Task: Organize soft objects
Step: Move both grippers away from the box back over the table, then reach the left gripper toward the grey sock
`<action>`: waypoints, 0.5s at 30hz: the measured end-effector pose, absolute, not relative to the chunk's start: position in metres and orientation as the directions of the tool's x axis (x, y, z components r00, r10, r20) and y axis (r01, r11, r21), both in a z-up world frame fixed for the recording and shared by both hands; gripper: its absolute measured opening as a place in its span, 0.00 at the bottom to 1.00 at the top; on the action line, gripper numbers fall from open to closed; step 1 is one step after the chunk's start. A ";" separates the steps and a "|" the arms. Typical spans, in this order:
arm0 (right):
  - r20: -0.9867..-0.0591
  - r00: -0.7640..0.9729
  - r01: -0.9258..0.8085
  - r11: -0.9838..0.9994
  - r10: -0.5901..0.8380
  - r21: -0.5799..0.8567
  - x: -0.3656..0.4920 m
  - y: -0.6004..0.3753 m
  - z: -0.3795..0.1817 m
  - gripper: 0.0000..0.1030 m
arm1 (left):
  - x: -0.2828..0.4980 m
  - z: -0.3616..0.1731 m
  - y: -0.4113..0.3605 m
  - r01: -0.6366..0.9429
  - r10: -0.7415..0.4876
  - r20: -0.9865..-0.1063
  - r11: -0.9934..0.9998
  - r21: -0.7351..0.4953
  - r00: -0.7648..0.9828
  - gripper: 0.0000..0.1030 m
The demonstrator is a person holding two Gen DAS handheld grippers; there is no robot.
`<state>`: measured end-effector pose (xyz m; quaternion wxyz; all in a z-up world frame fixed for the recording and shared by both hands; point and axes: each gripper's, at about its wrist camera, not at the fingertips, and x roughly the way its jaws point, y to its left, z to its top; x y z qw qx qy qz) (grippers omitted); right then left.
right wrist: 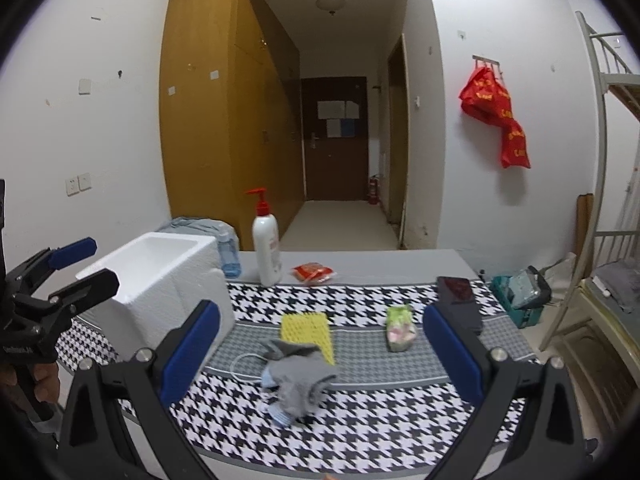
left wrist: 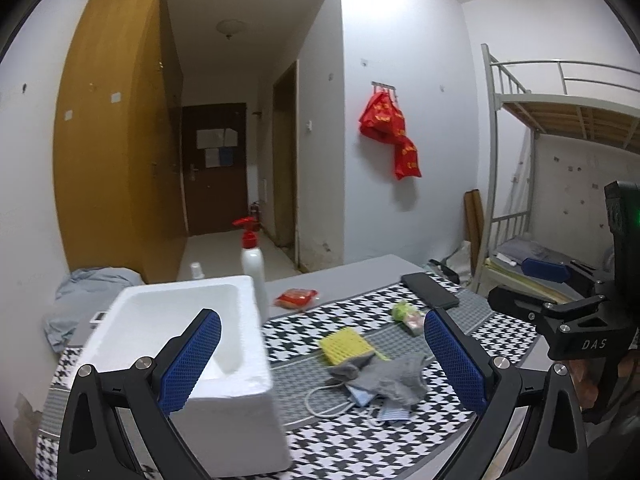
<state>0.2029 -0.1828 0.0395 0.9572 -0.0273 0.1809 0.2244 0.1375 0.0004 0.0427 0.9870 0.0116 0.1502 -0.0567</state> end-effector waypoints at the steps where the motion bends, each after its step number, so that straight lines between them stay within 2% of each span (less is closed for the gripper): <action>1: -0.361 0.834 -0.436 0.899 0.418 0.032 0.203 -0.186 0.038 0.99 | 0.139 0.041 -0.003 0.125 -0.116 -0.300 0.992 0.008 0.947 0.99; 15: -0.406 0.846 -0.373 0.928 0.347 0.016 0.217 -0.211 0.015 0.99 | 0.163 0.013 -0.039 0.148 -0.132 -0.348 0.989 0.020 0.928 0.99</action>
